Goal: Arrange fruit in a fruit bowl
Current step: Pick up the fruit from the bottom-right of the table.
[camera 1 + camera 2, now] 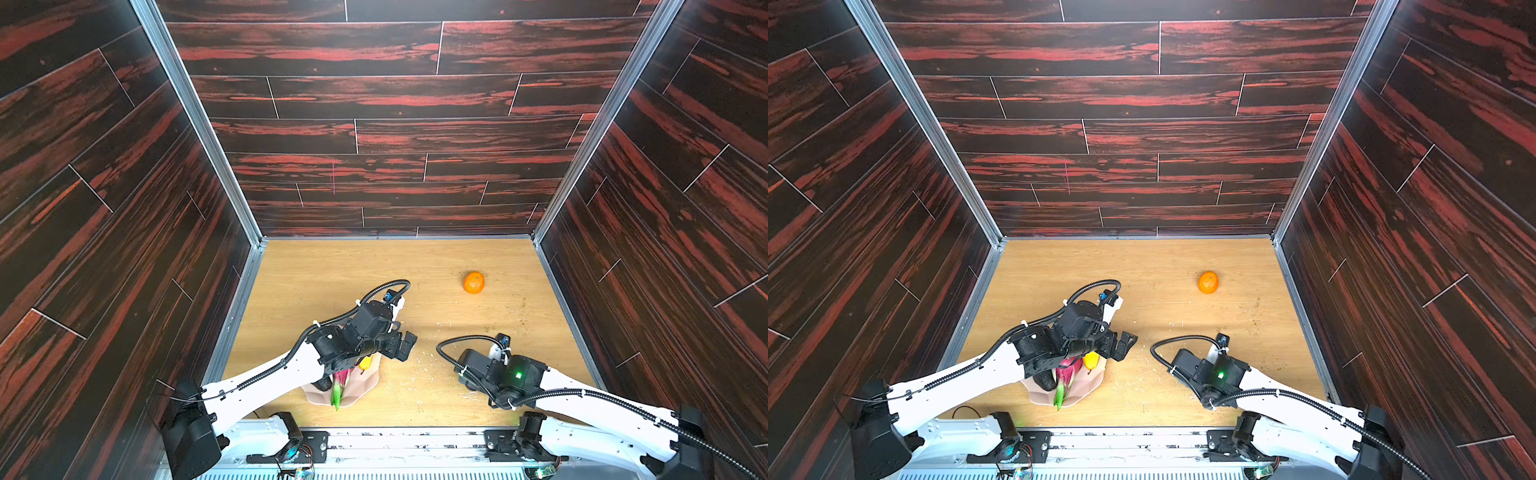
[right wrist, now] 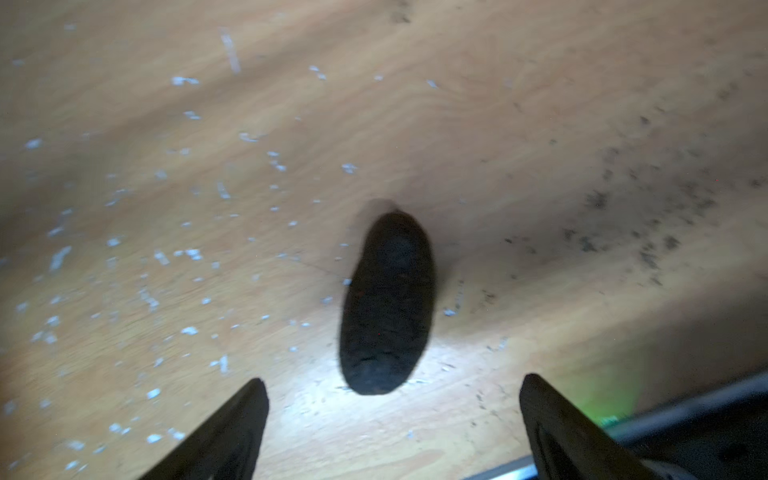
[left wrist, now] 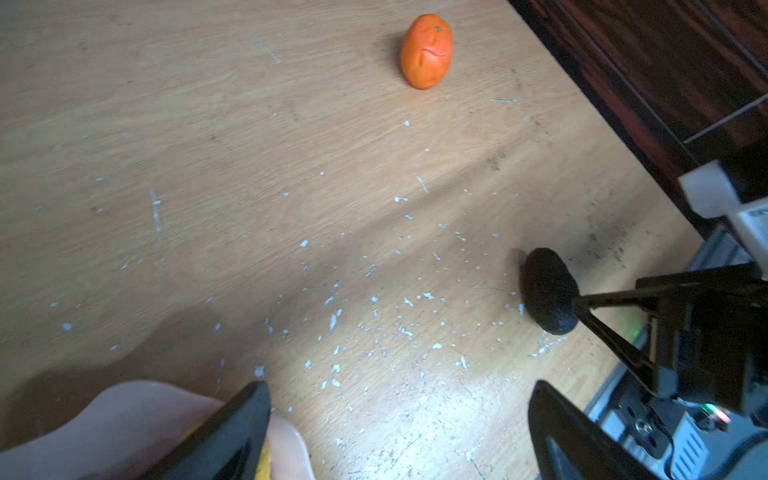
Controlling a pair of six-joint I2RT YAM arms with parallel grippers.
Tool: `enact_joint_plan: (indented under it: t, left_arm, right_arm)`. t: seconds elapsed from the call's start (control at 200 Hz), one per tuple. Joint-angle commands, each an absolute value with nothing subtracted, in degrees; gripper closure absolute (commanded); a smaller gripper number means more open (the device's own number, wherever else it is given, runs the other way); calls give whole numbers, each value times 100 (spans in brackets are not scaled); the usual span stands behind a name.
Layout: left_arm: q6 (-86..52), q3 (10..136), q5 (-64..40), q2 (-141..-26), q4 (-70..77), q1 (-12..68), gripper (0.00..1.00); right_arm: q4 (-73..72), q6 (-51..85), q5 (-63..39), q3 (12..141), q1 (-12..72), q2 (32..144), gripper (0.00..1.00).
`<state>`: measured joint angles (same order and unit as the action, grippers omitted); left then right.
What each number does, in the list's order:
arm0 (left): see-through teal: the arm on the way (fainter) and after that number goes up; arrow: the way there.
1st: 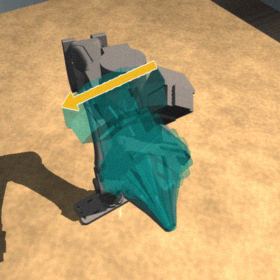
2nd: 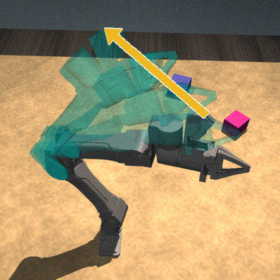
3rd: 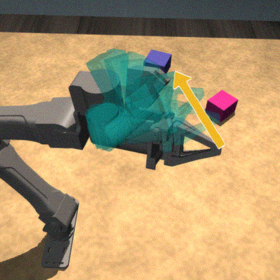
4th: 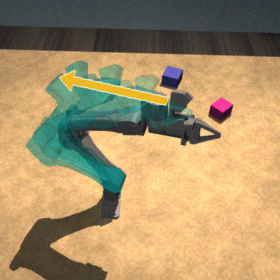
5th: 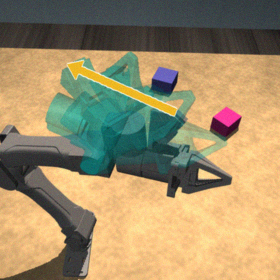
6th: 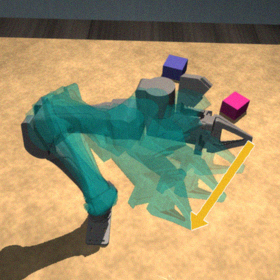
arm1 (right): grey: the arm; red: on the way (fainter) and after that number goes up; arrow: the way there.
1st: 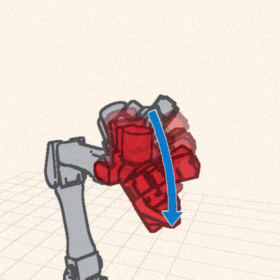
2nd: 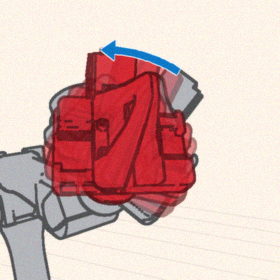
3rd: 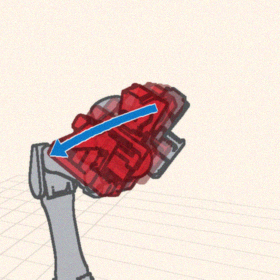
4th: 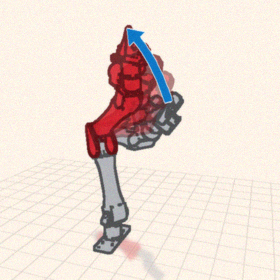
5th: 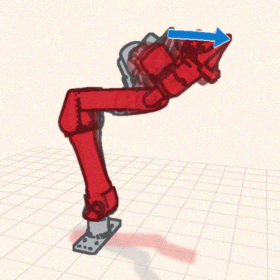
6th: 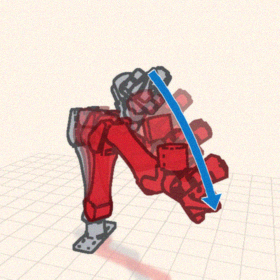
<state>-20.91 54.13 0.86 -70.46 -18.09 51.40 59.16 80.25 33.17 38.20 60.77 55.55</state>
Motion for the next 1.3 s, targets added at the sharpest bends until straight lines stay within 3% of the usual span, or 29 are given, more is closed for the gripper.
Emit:
enact_joint_plan:
  t: [0.0, 0.386, 0.646, 1.052, 1.297]
  left_arm:
    - [-1841, 5294, -112, -6873, -1599, 5138, 1]
    - [-1883, 4918, -109, -6341, -1459, 5147, 0]
    - [-2012, 4845, -21, -6324, -1367, 5168, 0]
    - [-1952, 4753, 245, -6051, -1381, 5168, 0]
    - [-1933, 4772, 502, -5897, -1484, 5168, 0]
  right_arm:
    - [6175, 8588, 3419, 3570, 6108, 5310, 3]
    - [4442, 7231, 2784, 2982, 5345, 5025, 6]
    - [3986, 6912, 2359, 2900, 5098, 5439, 32]
    - [3665, 6766, 2019, 2620, 4850, 5606, 36]
    - [3523, 6402, 2043, 2725, 4743, 5622, 52]
